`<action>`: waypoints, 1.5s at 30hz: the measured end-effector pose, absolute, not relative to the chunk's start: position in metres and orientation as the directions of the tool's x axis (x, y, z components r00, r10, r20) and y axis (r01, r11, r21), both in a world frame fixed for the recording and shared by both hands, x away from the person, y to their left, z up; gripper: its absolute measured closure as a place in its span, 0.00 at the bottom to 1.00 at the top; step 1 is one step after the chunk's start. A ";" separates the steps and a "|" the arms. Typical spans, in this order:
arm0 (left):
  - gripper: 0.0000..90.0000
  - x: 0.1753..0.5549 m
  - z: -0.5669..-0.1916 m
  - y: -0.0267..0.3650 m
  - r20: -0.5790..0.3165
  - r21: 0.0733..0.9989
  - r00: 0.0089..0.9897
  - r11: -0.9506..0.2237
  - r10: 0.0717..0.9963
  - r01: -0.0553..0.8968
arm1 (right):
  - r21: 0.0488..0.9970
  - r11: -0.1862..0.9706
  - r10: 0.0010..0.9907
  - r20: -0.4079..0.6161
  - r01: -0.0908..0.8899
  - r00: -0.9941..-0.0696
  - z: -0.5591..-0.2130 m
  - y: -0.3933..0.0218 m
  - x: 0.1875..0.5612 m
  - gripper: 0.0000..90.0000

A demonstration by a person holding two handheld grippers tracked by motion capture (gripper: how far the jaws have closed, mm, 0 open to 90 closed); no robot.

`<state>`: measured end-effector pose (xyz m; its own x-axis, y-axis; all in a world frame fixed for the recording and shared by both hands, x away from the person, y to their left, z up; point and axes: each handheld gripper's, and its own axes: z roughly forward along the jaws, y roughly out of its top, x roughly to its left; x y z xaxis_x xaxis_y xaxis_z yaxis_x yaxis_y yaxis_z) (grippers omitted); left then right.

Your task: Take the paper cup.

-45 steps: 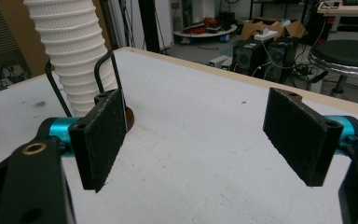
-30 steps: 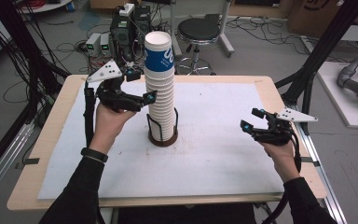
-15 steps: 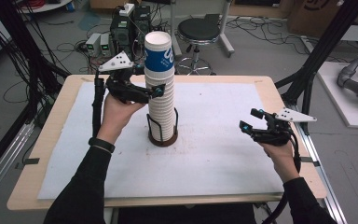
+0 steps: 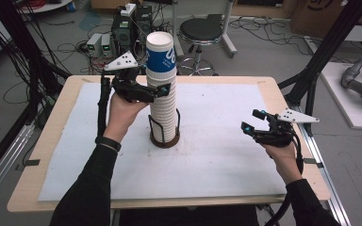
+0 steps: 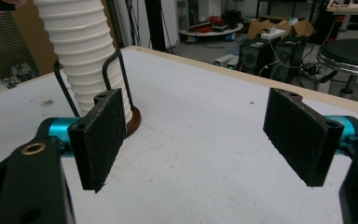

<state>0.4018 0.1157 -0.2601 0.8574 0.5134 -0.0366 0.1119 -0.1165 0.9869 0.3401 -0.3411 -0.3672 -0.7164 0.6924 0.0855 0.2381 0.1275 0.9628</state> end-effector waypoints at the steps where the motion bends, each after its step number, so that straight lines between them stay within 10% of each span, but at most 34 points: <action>1: 0.11 0.402 -0.260 0.116 -0.037 0.987 0.857 -0.117 0.513 0.112 | 0.963 0.128 0.692 0.085 0.238 -0.716 -0.367 -0.341 0.340 0.24; 45: 0.12 0.406 -0.260 0.115 -0.044 0.986 0.861 -0.118 0.507 0.120 | 0.990 0.127 0.509 -0.008 0.066 -0.861 -0.220 -0.225 0.390 0.25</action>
